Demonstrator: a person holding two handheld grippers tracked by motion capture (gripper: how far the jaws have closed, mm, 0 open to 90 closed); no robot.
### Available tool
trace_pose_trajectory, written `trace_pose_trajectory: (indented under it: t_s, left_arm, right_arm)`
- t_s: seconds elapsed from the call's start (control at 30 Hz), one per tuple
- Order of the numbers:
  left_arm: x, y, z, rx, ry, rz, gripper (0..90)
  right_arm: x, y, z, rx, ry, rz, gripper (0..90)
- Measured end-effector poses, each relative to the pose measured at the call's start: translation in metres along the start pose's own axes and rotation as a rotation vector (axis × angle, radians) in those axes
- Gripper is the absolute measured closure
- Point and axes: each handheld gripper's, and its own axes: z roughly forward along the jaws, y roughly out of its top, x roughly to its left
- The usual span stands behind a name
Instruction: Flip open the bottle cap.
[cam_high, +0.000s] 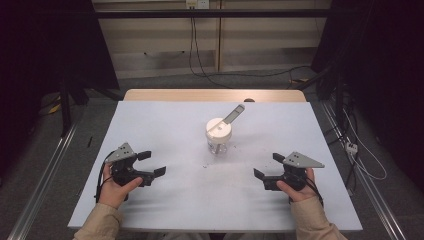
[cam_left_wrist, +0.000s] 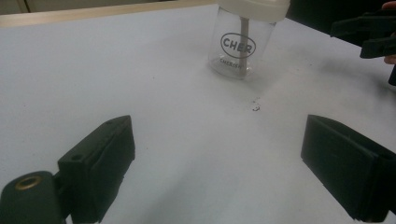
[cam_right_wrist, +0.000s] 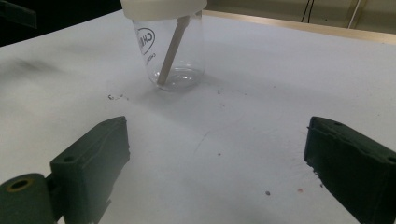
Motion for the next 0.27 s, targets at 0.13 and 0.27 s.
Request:
trace_pose_trajectory:
  t_s: [0.13, 0.27]
  left_arm:
    - [0.0002, 0.0, -0.0015, -0.009, 0.004, -0.006, 9.4]
    - [0.0005, -0.0004, -0.0011, -0.008, 0.006, -0.003, 9.1]
  right_arm:
    - [-0.0004, -0.0005, 0.0007, 0.003, 0.0, -0.004, 6.9]
    - [-0.0002, 0.0, 0.0013, 0.0, -0.004, -0.005, 6.9]
